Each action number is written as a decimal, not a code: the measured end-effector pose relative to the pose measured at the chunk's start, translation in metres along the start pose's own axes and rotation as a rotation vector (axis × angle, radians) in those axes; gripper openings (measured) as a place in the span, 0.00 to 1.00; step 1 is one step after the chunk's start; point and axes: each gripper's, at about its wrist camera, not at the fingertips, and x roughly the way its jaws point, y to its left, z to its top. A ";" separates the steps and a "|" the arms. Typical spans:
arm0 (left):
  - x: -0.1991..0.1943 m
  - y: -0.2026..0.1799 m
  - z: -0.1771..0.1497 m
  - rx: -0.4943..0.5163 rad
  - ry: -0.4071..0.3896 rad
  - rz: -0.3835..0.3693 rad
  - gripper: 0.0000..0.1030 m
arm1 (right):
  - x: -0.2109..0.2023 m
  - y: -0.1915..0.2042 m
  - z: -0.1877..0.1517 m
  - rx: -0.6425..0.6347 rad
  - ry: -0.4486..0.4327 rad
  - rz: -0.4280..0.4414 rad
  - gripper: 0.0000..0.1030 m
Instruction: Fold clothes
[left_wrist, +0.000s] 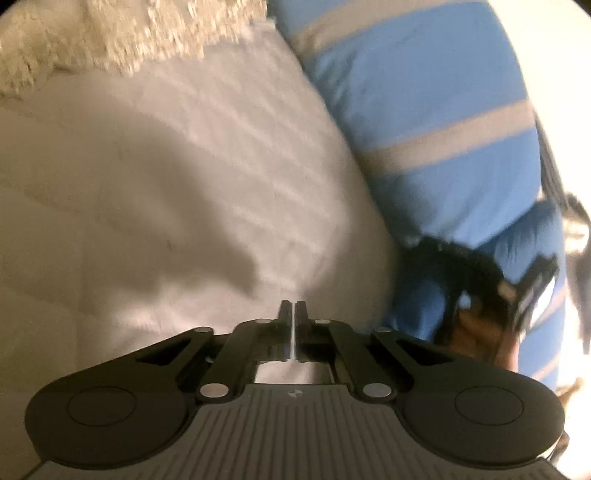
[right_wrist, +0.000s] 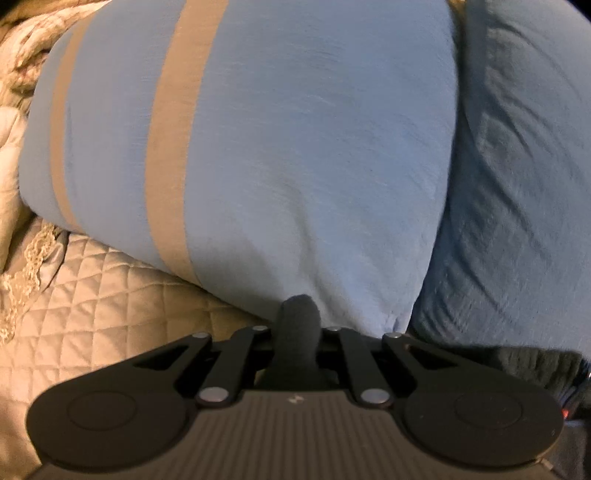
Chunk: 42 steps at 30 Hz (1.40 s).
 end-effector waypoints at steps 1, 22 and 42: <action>0.000 0.001 0.002 -0.006 -0.013 -0.014 0.20 | 0.001 0.001 0.001 -0.025 0.012 0.001 0.11; 0.032 -0.037 -0.031 0.175 0.099 -0.180 0.16 | -0.003 0.032 0.010 -0.239 0.083 0.049 0.73; 0.024 -0.022 -0.025 0.070 0.076 -0.061 0.16 | -0.043 -0.044 0.018 0.086 -0.102 0.019 0.42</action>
